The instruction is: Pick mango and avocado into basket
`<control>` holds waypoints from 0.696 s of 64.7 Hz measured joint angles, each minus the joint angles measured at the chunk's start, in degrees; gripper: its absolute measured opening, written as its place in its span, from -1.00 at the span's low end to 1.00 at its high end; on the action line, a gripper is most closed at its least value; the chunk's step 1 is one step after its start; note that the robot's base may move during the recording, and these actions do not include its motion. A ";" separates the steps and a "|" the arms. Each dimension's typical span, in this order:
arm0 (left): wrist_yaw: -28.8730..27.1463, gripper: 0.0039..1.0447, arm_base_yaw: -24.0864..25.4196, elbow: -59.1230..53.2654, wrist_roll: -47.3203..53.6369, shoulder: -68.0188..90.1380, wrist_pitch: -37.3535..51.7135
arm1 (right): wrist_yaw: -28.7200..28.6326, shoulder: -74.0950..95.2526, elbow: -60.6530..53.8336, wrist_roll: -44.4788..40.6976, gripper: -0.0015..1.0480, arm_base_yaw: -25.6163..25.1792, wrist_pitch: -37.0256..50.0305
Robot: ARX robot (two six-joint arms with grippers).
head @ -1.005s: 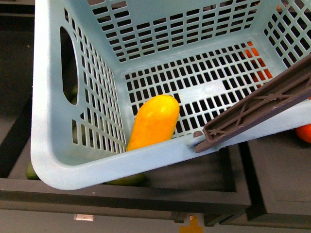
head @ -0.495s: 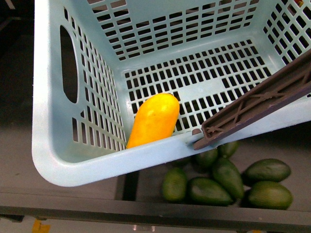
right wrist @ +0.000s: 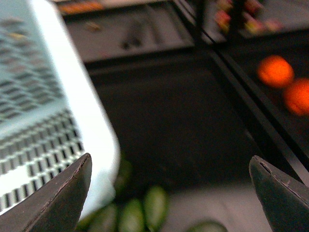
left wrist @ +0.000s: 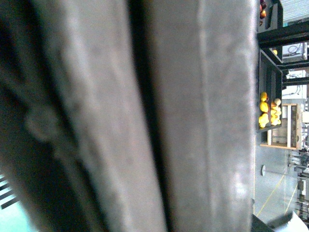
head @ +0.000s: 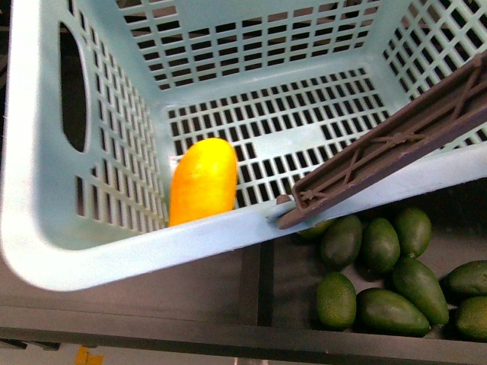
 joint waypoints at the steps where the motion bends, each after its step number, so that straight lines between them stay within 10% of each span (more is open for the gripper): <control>1: 0.00 -0.52 0.00 0.00 0.00 0.00 0.00 | 1.88 0.31 0.98 0.66 0.83 -0.17 -2.49; 7: 0.52 -0.53 -0.24 0.00 0.42 0.02 0.00 | 3.72 4.52 6.05 10.27 0.83 -7.74 -16.96; 24: 0.87 -0.53 -0.31 0.00 0.20 0.02 0.00 | -18.14 26.25 6.82 8.17 0.83 -30.73 -3.52; 45: 0.48 -0.53 -0.31 0.00 0.13 0.02 0.00 | -23.06 63.78 12.63 -1.77 0.83 -26.62 15.26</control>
